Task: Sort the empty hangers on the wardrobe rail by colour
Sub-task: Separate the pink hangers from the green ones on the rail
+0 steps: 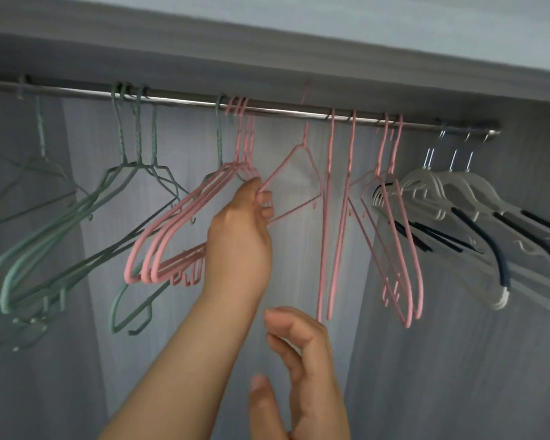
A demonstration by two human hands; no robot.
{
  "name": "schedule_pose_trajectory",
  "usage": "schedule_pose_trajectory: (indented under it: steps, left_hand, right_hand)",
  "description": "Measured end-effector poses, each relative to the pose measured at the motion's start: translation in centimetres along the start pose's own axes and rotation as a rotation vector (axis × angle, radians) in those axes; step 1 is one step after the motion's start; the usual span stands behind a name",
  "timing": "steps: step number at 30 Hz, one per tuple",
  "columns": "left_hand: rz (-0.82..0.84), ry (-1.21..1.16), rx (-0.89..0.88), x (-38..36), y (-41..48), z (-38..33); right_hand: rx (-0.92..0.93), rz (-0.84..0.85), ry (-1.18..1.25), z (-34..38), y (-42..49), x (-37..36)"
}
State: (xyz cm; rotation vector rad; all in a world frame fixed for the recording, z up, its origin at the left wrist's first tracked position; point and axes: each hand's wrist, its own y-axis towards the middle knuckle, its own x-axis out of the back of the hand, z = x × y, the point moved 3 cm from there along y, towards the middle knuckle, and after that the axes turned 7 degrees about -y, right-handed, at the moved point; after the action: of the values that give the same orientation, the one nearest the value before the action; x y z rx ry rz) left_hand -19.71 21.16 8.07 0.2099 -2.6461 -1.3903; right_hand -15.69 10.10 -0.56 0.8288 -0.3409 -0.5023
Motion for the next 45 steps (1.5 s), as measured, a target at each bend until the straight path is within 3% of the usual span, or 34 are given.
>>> schedule_pose_trajectory:
  steps: [5,12,22,28,32,40,45]
  left_hand:
    - [0.031,-0.212,0.055,-0.2,-2.6,1.9]
    - [-0.041,-0.208,0.059,0.6,-2.4,2.0]
    - [-0.002,-0.107,0.064,0.3,1.6,0.0]
    - [0.116,-0.095,0.164,-1.4,3.7,2.0]
    - [0.106,-0.198,0.287,-0.3,-0.3,3.7]
    - [0.136,-0.246,0.361,6.4,-13.1,9.7]
    - [0.161,-0.390,0.558,10.8,-15.4,13.6]
  right_hand:
    - [-0.217,0.140,0.063,-2.3,-1.5,0.9]
    - [-0.420,0.310,0.021,-4.3,-2.9,-0.5]
    - [-0.571,0.212,-0.023,-6.7,-3.7,1.2]
    - [-0.625,0.156,-0.028,-7.4,-5.2,1.9]
    - [-0.667,0.107,-0.051,-8.3,-5.6,3.5]
    - [-0.680,0.085,-0.217,-13.5,-2.3,6.7]
    - [-0.680,0.204,-0.622,-19.0,-0.3,7.9]
